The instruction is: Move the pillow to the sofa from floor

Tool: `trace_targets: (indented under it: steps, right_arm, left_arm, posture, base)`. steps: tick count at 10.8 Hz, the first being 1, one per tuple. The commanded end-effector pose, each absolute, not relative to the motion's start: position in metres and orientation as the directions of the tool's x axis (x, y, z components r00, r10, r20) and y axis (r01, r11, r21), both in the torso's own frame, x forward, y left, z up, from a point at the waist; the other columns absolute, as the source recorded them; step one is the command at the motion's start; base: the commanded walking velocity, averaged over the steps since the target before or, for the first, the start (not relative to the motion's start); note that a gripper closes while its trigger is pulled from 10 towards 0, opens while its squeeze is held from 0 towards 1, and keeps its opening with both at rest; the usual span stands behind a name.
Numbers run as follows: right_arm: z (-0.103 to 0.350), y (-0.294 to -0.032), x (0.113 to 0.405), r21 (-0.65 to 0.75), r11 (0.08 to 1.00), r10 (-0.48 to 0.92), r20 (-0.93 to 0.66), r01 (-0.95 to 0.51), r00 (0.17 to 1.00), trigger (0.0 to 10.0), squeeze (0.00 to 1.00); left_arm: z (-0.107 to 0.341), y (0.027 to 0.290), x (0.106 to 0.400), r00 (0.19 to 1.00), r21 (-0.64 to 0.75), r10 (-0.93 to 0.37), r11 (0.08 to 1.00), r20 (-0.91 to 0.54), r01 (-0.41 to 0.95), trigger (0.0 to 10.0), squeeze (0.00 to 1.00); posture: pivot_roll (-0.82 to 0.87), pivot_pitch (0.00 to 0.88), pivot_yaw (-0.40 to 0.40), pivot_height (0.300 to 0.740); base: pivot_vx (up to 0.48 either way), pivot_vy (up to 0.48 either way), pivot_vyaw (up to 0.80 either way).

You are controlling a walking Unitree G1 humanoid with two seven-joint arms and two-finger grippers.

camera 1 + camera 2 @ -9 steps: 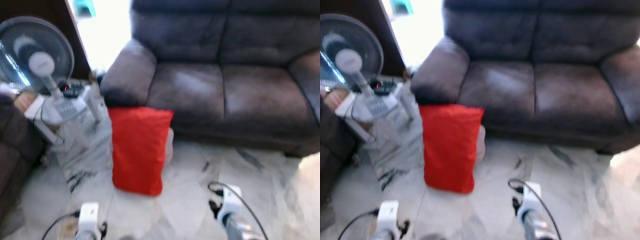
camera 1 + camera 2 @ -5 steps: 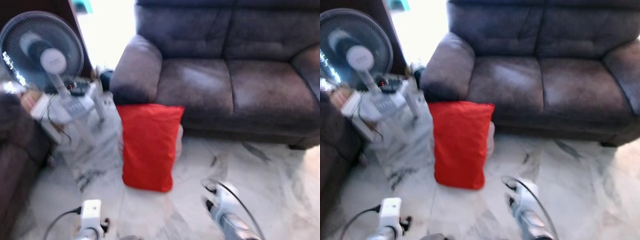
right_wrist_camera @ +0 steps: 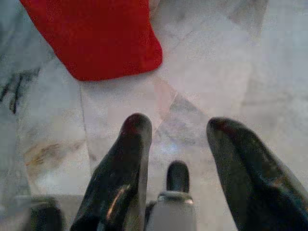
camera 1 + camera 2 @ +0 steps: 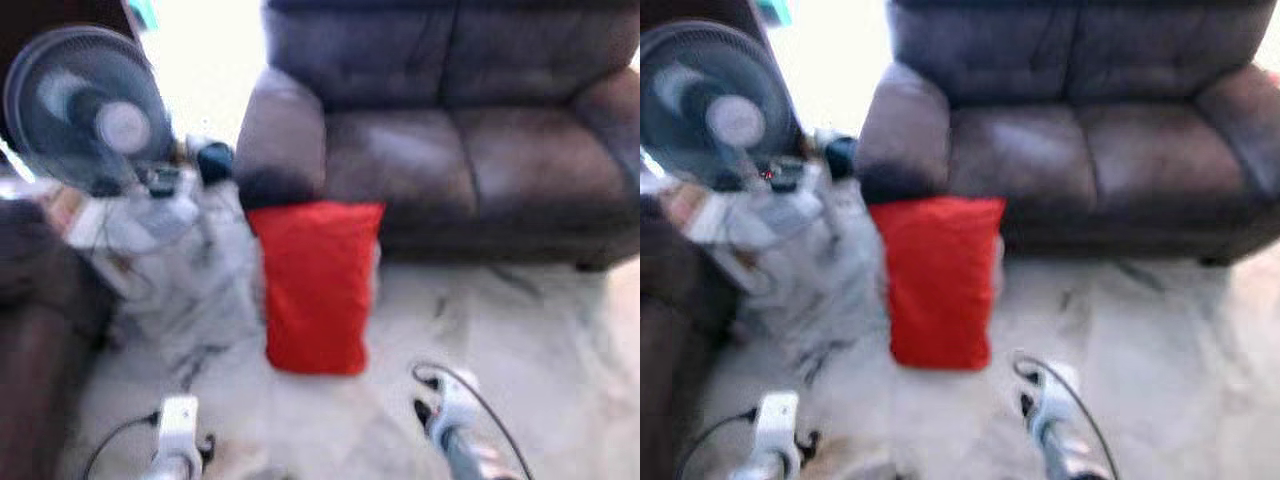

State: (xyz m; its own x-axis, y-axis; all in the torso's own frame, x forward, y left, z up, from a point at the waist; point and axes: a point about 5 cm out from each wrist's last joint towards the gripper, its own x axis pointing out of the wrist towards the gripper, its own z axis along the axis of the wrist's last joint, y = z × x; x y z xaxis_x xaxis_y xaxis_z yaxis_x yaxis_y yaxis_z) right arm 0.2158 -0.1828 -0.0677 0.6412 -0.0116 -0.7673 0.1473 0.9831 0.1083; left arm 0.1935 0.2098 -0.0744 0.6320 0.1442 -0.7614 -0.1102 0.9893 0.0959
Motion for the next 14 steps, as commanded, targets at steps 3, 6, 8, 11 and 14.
trace_targets:
  steps: [3,6,8,11,14]
  right_arm:
    - [-0.068,-0.1766,0.2166,0.125,0.982,0.004,-0.768,0.144,0.64,10.0,0.0]
    - [-0.0677,-0.1769,0.217,0.125,0.982,0.005,-0.768,0.142,0.641,10.0,0.0]
    - [-0.0675,-0.1766,0.2173,0.127,0.982,0.006,-0.766,0.142,0.643,10.0,0.0]
    - [-0.0675,-0.1767,0.2172,0.126,0.982,0.007,-0.766,0.138,0.643,10.0,0.0]
    - [-0.0676,-0.1774,0.2169,0.123,0.982,0.0,-0.764,0.145,0.645,10.0,0.0]
  left_arm:
    - [-0.0761,0.2131,0.189,0.622,0.106,0.145,0.989,-0.769,-0.1,10.0,0.0]
    - [-0.0758,0.2106,0.1906,0.626,0.089,0.131,0.991,-0.769,-0.098,10.0,0.0]
    - [-0.0753,0.2086,0.1923,0.628,0.088,0.123,0.992,-0.768,-0.087,10.0,0.0]
    - [-0.076,0.2065,0.1916,0.628,0.086,0.118,0.993,-0.769,-0.081,10.0,0.0]
    - [-0.075,0.2066,0.1932,0.637,0.081,0.116,0.993,-0.762,-0.084,10.0,0.0]
  posture:
    - [0.05,0.092,-0.006,0.74]
    - [0.06,0.092,-0.007,0.74]
    - [0.06,0.095,-0.007,0.74]
    - [0.06,0.1,-0.008,0.74]
    - [0.05,0.092,-0.01,0.74]
  base:
    - [0.0,0.131,0.0]
    - [0.0,0.0,0.0]
    - [0.0,0.0,0.0]
    - [0.174,0.0,0.0]
    - [0.286,0.0,0.0]
